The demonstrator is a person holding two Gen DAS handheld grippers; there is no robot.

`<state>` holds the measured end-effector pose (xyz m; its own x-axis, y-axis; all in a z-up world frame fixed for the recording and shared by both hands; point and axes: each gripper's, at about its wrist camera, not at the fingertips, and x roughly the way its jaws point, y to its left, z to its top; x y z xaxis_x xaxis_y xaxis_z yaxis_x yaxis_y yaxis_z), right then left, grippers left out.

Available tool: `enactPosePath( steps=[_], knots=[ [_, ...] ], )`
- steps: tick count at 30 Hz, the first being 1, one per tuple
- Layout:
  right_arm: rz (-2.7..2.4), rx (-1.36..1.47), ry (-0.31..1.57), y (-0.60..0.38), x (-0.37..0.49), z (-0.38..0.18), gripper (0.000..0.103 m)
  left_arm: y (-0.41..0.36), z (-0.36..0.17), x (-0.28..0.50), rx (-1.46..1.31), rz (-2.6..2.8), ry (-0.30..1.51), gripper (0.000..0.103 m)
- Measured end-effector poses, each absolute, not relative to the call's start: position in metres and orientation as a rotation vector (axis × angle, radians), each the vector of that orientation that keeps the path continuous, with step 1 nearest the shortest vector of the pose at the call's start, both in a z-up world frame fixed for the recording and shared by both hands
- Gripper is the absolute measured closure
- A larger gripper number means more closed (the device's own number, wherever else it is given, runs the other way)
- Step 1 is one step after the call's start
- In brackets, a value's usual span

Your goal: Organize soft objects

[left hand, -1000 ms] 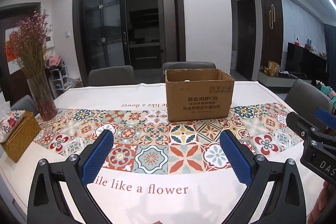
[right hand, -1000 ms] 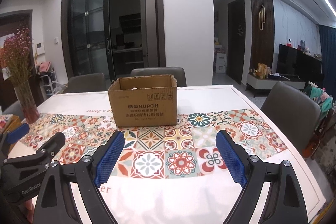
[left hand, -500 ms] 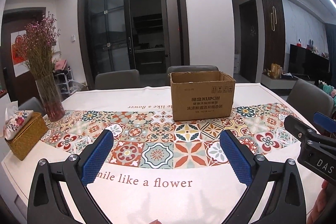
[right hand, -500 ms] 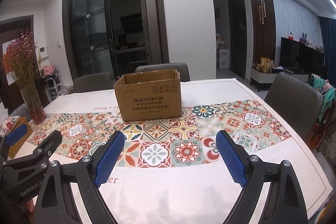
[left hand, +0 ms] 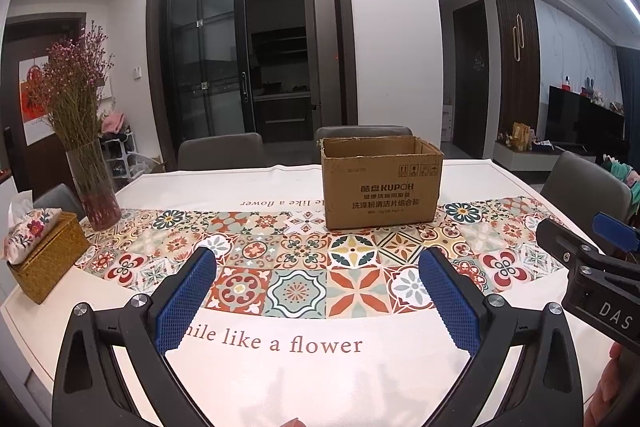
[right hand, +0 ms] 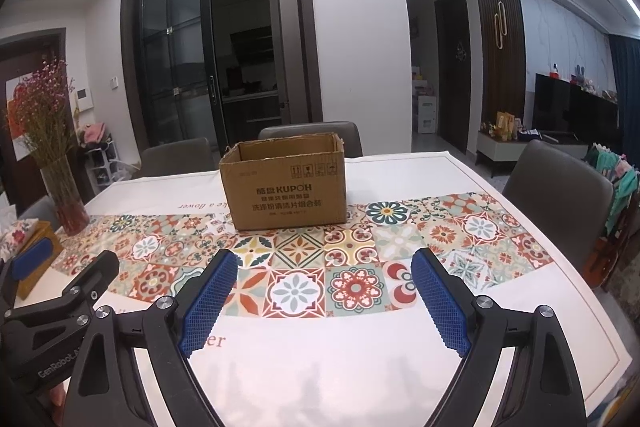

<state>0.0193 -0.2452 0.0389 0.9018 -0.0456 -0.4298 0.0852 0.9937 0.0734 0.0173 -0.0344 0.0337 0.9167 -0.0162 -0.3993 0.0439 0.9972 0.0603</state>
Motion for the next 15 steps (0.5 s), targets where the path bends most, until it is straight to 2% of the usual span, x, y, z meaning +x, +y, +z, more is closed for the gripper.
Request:
enactPosePath(
  steps=[15],
  knots=[
    [-0.060, 0.096, 0.437, -0.2463, 0.0148, 0.0408, 0.013, -0.0345, 0.0349, 0.0134, 0.065, -0.037, 0.406, 0.000]
  ],
)
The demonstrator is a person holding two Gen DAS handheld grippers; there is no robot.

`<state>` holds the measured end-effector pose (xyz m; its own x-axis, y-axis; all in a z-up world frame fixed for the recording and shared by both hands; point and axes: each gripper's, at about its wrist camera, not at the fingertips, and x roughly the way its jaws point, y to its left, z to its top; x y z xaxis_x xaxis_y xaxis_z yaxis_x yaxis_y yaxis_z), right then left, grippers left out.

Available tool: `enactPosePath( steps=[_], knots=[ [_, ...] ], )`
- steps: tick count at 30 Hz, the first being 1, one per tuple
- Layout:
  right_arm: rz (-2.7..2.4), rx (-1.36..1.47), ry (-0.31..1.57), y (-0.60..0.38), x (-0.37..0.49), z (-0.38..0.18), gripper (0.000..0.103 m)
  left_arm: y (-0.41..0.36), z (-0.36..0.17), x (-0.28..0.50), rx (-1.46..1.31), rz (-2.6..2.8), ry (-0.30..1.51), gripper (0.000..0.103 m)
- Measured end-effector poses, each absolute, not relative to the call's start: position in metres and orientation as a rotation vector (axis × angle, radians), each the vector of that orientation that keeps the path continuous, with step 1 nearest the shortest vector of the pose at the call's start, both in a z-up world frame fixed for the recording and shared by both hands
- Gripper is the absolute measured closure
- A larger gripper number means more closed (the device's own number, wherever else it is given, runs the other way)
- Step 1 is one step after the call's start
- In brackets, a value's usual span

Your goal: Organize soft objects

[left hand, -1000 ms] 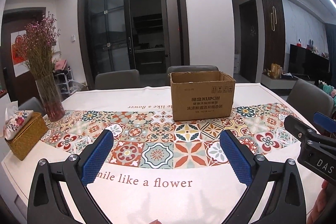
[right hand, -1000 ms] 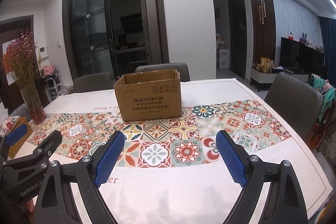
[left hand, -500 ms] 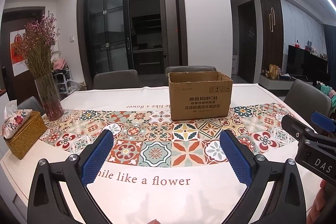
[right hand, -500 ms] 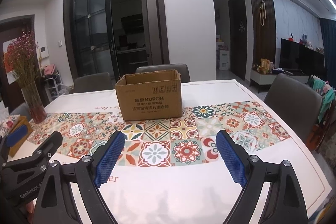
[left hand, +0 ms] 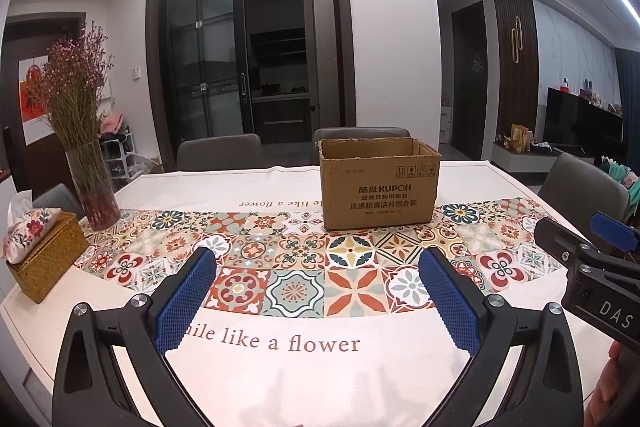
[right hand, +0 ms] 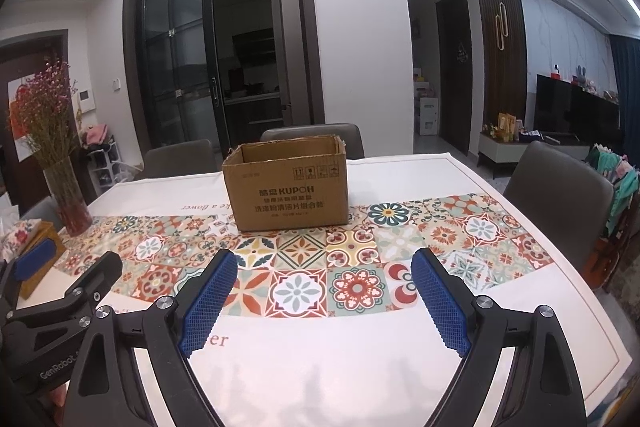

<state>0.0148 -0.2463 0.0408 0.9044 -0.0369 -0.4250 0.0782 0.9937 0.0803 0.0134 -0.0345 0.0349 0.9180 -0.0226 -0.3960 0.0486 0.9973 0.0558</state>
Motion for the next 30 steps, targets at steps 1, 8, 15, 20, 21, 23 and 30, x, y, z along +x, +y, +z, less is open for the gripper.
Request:
enactPosePath(
  steps=[1, 8, 15, 20, 21, 23, 30],
  knots=[
    [-0.060, 0.096, 0.437, -0.2460, 0.0151, 0.0406, 0.013, -0.0342, 0.0350, 0.0130, 0.064, -0.036, 0.405, 0.000],
    [-0.057, 0.100, 0.437, -0.2459, 0.0162, 0.0413, 0.013, -0.0356, 0.0366, 0.0122, 0.067, -0.038, 0.401, 0.000],
    [-0.056, 0.098, 0.444, -0.2477, 0.0184, 0.0405, 0.013, -0.0370, 0.0355, 0.0114, 0.080, -0.017, 0.398, 0.000],
    [-0.059, 0.099, 0.440, -0.2481, 0.0173, 0.0396, 0.013, -0.0383, 0.0359, 0.0105, 0.087, -0.016, 0.389, 0.000],
    [-0.059, 0.101, 0.439, -0.2482, 0.0175, 0.0396, 0.013, -0.0382, 0.0358, 0.0104, 0.086, -0.018, 0.389, 0.000],
    [-0.059, 0.100, 0.439, -0.2479, 0.0175, 0.0398, 0.013, -0.0383, 0.0359, 0.0098, 0.086, -0.016, 0.388, 0.000],
    [-0.059, 0.100, 0.439, -0.2479, 0.0172, 0.0398, 0.013, -0.0388, 0.0356, 0.0082, 0.085, -0.013, 0.381, 0.000]
  ],
)
